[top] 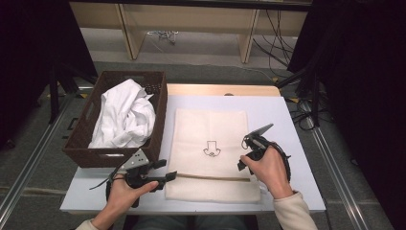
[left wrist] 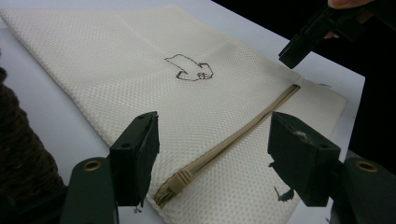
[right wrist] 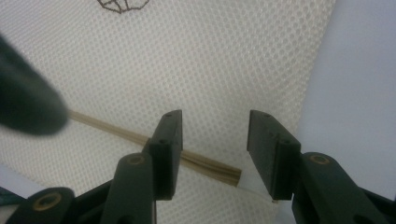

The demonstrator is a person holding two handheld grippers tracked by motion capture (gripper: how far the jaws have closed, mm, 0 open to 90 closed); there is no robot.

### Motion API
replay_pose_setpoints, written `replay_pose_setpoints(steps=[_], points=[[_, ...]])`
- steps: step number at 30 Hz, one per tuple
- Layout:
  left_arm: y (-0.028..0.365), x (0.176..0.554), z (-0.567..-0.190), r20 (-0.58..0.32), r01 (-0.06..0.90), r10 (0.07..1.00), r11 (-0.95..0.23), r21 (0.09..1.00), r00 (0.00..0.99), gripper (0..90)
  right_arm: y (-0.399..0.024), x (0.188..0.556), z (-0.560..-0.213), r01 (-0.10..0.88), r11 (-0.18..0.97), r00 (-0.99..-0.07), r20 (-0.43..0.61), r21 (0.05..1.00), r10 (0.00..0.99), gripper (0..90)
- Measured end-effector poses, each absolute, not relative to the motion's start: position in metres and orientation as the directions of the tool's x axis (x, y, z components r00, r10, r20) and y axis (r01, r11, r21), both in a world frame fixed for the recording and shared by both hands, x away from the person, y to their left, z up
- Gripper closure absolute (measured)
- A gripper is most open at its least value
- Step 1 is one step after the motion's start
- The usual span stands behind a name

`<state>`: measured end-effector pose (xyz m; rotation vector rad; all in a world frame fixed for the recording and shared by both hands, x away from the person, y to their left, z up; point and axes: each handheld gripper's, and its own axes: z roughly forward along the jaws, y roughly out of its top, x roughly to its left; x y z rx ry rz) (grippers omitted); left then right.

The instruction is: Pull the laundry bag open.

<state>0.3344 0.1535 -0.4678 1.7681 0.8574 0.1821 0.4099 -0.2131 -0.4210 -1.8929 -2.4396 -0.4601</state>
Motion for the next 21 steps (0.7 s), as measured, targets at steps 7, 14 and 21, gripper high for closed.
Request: replay_pose_setpoints(steps=[7, 14, 21], points=[[0.153, 0.335, -0.468, -0.283, 0.459, 0.631, -0.131, 0.879, 0.723, 33.3, -0.204, 0.415, -0.422, 0.934, 0.273, -0.318, 0.185, 0.229, 0.93, 56.3], [0.154, 0.335, -0.469, -0.271, 0.451, 0.631, -0.141, 0.881, 0.726, 32.1, -0.199, 0.416, -0.422, 0.935, 0.28, -0.322, 0.192, 0.217, 0.927, 55.7], [0.154, 0.335, -0.469, -0.279, 0.462, 0.642, -0.132, 0.877, 0.714, 32.1, -0.196, 0.417, -0.422, 0.937, 0.269, -0.313, 0.193, 0.221, 0.93, 55.7]])
